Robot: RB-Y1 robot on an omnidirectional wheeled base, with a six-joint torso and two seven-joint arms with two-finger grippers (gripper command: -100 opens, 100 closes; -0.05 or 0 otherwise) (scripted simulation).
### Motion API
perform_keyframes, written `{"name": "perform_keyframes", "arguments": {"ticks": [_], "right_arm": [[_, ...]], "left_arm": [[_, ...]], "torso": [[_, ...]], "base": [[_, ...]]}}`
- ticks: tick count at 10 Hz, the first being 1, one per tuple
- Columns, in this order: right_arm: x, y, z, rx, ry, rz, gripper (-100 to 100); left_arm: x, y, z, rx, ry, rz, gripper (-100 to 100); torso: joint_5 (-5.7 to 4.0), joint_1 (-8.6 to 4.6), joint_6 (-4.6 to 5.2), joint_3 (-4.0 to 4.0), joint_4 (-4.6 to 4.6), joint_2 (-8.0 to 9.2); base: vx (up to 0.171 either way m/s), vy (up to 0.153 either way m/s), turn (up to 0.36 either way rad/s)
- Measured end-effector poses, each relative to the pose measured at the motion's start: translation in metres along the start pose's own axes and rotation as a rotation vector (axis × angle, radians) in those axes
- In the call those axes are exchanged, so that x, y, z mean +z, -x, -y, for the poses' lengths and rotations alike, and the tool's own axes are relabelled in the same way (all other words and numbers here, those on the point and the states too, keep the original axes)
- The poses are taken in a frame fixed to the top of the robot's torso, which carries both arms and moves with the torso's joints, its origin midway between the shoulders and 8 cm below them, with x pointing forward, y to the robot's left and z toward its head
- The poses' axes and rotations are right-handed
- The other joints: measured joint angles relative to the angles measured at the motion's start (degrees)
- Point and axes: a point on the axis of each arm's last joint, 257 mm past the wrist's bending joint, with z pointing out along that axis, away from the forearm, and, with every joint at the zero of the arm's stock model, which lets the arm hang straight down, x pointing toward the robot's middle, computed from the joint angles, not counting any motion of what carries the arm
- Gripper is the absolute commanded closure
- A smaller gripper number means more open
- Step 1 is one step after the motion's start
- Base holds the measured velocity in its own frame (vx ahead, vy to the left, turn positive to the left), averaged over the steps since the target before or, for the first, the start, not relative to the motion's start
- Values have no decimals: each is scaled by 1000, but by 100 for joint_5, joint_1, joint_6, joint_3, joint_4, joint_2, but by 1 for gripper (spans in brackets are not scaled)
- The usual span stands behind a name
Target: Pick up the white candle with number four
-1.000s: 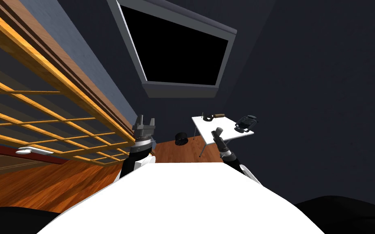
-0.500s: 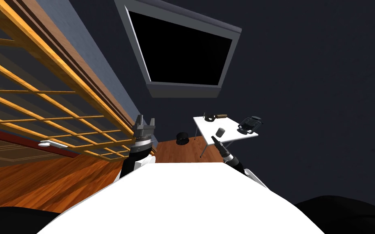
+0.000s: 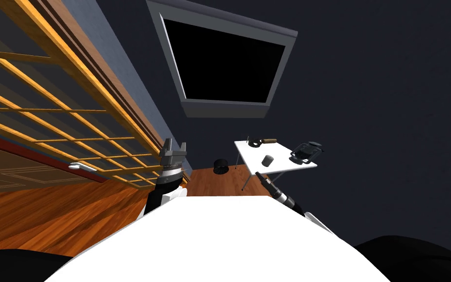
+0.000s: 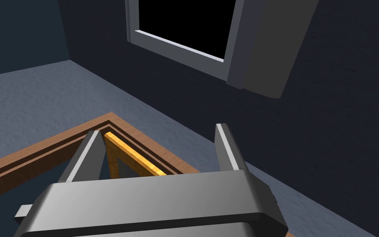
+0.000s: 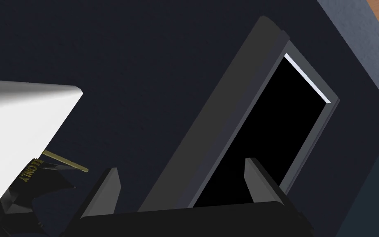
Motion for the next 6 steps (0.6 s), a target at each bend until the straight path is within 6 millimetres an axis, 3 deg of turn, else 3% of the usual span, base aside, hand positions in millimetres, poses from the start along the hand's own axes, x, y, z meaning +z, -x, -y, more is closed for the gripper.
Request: {"name": "perform_keyframes", "arguments": {"ticks": [6], "right_arm": [[-59,-18,55,-53,-126,-207,-100]], "left_arm": [[0,0,0,0,0,0,0]], "torso": [[-1,-4,0,-2,0,-3]], "base": [[-7,-6,79]]}}
